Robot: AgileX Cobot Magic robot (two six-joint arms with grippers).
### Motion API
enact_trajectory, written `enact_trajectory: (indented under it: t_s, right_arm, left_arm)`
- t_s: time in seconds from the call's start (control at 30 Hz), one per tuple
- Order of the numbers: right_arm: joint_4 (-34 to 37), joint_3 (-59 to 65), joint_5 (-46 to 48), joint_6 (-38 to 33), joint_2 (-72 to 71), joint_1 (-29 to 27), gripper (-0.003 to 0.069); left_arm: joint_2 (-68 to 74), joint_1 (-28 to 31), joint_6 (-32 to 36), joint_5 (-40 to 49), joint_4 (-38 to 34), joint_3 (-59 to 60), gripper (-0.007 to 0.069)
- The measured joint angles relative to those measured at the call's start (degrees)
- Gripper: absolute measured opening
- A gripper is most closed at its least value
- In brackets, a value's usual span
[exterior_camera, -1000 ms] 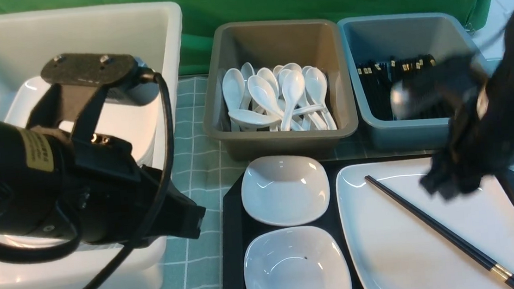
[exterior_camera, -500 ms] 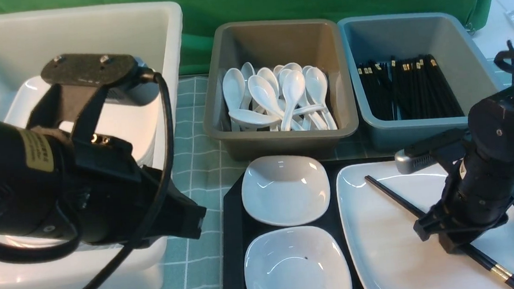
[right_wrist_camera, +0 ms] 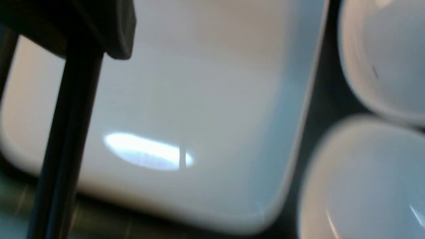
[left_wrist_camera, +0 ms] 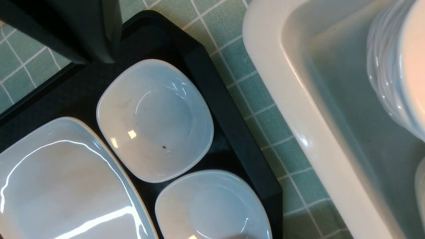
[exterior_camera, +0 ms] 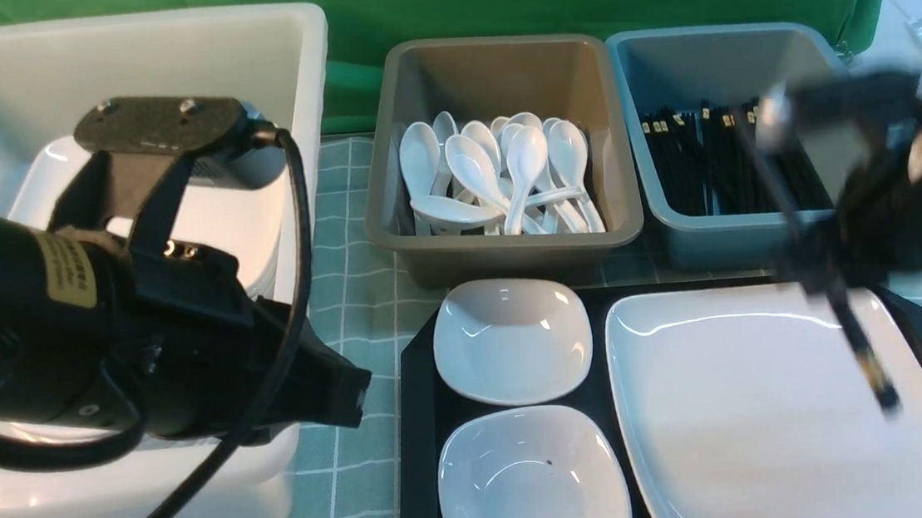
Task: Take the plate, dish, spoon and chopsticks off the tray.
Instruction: Use the right arm to put the chopsticks into the small storage box on the right, then use the left arm to grab a small plate from the dinner plate
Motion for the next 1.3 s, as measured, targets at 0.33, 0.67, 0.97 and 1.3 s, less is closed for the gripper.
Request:
enact_trajectory:
  t_s: [0.33,0.67,0.97,1.3]
  right_arm:
    - [0.6,-34.8,0.2,1.0,25.2,-7.5,0.0144]
    - [1.0,-46.6,-3.4,4.5,40.3,-7.9,0.0321]
    - [1.0,-46.8,14.0,-2.2,31.5,-7.9,0.0134]
    - [1.0,-27.9,20.7,-6.0,2.6,-7.9,0.0020]
  left_arm:
    - [0.0,0.0,0.0,-0.8,-0.2,0.0,0.0008]
    - [0.0,0.0,0.0,1.3,-0.4,0.0,0.0008]
    - [4.5,-2.2,-0.1,2.8,-1.0,-1.4,0.0001]
    - [22.8,-6.3,-1.1,5.7,0.2,-13.0,0.0003]
